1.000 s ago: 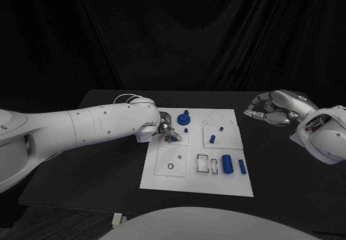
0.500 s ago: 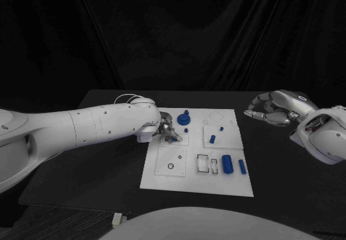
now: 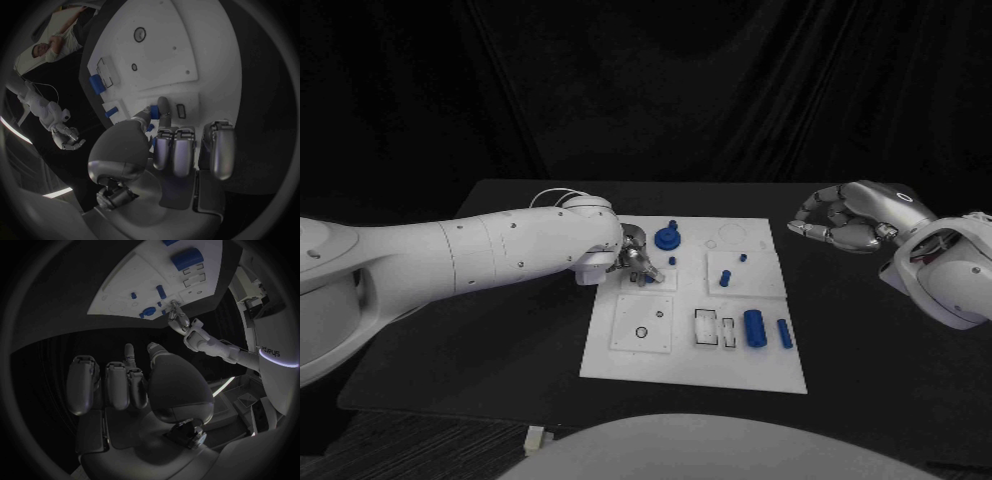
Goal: Assemble the parts on the task board
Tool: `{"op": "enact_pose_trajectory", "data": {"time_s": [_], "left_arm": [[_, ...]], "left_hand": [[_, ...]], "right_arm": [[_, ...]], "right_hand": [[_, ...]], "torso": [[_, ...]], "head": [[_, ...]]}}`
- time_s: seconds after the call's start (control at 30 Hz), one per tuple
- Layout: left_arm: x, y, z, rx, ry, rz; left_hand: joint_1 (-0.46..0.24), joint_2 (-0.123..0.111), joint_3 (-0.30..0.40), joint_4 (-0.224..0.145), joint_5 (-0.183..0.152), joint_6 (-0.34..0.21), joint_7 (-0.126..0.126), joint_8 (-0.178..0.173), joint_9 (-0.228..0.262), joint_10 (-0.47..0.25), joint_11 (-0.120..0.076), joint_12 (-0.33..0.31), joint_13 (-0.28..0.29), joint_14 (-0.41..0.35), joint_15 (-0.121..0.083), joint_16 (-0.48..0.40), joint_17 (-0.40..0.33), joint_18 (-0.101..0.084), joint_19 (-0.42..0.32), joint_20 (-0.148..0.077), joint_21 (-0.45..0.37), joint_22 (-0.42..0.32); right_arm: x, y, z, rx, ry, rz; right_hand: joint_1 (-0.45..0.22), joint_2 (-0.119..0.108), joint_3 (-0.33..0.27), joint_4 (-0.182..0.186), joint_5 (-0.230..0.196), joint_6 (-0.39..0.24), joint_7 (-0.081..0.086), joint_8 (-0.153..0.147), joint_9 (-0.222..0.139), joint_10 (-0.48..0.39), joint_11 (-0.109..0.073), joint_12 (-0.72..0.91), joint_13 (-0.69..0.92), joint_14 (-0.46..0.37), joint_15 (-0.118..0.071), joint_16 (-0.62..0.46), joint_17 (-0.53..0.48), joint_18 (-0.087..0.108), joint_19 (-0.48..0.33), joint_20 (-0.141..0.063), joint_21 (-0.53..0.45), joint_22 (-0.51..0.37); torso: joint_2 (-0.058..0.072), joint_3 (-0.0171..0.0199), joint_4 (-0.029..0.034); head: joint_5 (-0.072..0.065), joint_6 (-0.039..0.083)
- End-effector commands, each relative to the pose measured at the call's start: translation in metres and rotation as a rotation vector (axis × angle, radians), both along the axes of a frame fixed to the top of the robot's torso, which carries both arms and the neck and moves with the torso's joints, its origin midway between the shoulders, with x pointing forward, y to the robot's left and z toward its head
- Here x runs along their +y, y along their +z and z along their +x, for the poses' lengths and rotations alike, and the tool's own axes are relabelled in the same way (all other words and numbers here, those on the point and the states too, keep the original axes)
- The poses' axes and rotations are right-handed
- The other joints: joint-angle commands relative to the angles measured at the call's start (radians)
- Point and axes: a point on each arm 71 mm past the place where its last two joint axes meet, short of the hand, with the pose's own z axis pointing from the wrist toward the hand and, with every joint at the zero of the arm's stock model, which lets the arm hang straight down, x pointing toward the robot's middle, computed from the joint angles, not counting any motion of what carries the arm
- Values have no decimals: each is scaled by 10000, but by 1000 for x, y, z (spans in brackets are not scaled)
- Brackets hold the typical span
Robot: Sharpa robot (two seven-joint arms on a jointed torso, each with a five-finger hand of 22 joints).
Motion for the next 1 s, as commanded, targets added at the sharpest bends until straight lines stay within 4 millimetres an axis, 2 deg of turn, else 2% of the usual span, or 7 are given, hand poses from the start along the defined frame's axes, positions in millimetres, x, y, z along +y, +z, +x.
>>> {"op": "enact_pose_trajectory", "data": {"time_s": [0.03, 0.23, 0.4, 0.73, 1.0], "left_arm": [[-2, 0, 0, -122, -72, -278], [-3, 1, 0, -238, -123, -468], [-3, 0, 0, -190, -171, -464], [2, 5, -3, -104, -184, -345], [7, 23, 2, -142, -293, -98]], "left_hand": [[193, 90, 90, -36, 4, -29, -66, 31, 25, 1026, -84, -6, 2626, 1038, -60, 25, 2633, 158, -11, -78, -12, 1574], [316, 334, 282, -28, 4, -33, -59, 47, 75, 1026, -85, -6, 2626, 1038, -68, 25, 2633, 158, -7, -93, -25, 1579], [300, 402, 322, 23, 12, -51, -41, 42, 88, 1026, -76, -6, 2626, 1038, -64, 25, 2633, 163, -21, -94, -48, 1569], [266, 398, 314, 60, -2, -64, -30, 36, 94, 1026, -68, -6, 2626, 1038, -60, 25, 2633, 168, -36, -92, -69, 1557], [213, 371, 295, 109, 14, -82, -19, 28, 102, 1026, -57, -6, 2626, 1038, -51, 25, 2633, 174, -53, -88, -95, 1544]], "right_arm": [[-1, -1, 0, 50, -90, -36], [-1, -1, 0, 56, -89, -40], [-1, -2, 0, 71, -98, -47], [-1, -2, 0, 95, -131, -62], [-1, -2, 0, 105, -137, -70]], "right_hand": [[71, 23, -20, 0, 65, 64, -6, 2, -9, 1045, 92, 25, 2635, 482, 79, -55, -13, 81, 194, 77, -32, 1898], [73, 32, -19, 5, 65, 72, -7, 5, -9, 1045, 94, 25, 2635, 479, 80, -65, -34, 85, 189, 78, -47, 1894], [76, 41, -16, 8, 65, 78, -8, 7, -10, 1045, 96, 25, 2635, 476, 81, -73, -51, 87, 185, 78, -58, 1891], [83, 55, -12, 10, 64, 87, -9, 10, -10, 1045, 97, 25, 2635, 476, 82, -73, -49, 87, 185, 79, -58, 1891], [85, 57, -11, 10, 63, 88, -9, 11, -11, 1045, 97, 25, 2635, 475, 82, -75, -53, 90, 179, 79, -73, 1886]], "torso": [[-1, -3, 0], [2, -3, -4], [3, 0, -4], [0, -2, 1], [-2, 0, -2]], "head": [[-10, 2], [-13, 2], [-16, 2], [-61, 2], [-69, 2]]}}
